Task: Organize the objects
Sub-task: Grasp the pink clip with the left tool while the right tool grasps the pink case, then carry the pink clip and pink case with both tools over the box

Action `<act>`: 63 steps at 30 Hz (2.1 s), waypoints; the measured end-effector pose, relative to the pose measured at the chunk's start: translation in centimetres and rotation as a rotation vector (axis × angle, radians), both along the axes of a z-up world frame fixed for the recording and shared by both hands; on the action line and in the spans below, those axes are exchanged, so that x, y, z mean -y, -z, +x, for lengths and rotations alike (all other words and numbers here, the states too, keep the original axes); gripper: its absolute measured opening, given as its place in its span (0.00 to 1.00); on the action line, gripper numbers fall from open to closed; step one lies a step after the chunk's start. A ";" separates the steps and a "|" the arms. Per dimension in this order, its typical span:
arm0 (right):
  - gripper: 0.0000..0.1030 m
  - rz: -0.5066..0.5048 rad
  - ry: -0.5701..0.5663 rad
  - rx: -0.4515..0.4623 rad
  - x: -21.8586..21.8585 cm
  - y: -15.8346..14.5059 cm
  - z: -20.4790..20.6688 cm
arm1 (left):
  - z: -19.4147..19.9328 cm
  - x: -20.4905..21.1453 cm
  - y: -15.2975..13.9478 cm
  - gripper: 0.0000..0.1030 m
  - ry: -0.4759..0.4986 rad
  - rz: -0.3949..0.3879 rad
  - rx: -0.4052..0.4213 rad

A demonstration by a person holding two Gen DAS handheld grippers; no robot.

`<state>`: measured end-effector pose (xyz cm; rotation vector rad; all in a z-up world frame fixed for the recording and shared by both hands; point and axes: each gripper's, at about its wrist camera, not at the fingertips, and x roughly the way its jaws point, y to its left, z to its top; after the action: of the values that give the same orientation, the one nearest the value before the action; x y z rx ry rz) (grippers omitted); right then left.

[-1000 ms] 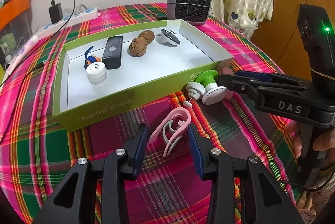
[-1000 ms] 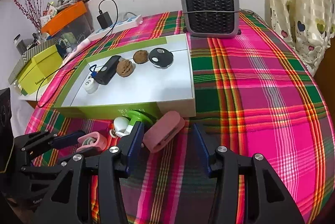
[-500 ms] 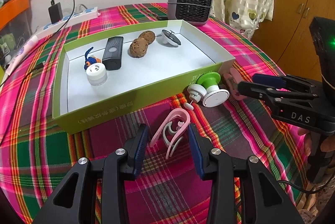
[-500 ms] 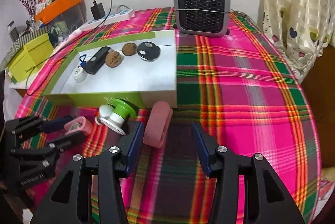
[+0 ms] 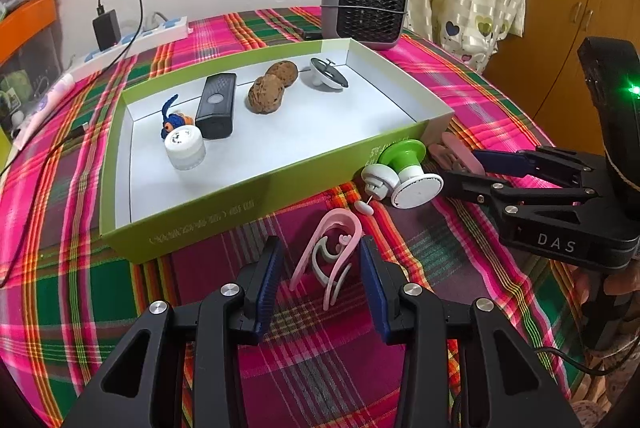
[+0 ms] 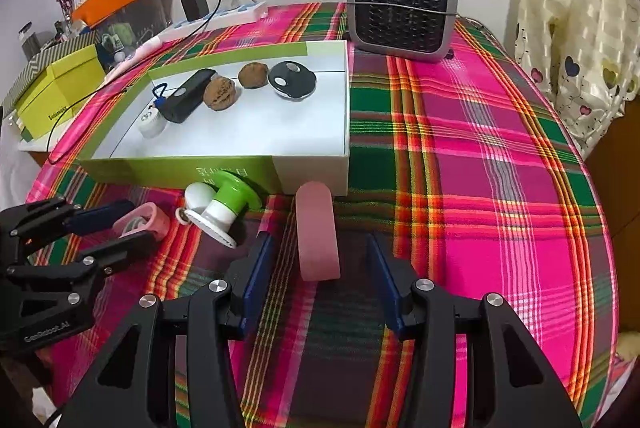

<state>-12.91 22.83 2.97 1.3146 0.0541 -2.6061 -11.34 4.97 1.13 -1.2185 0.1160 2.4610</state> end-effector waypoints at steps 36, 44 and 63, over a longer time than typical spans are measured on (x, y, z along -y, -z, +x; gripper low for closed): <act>0.18 0.015 0.011 -0.034 -0.5 0.0 0.4 | -0.2 -0.5 0.0 0.21 -0.017 -0.028 -0.029; 0.18 0.012 0.008 -0.034 -0.5 0.0 0.4 | -0.1 -0.5 0.0 0.21 -0.017 -0.024 -0.028; 0.18 -0.015 0.010 -0.069 -1.1 -1.3 1.1 | 0.4 -1.1 -1.6 0.21 -0.016 0.000 -0.053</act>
<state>-11.78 23.93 4.28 1.2227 0.0384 -2.6550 -10.91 6.03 2.73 -1.1585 0.1217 2.5076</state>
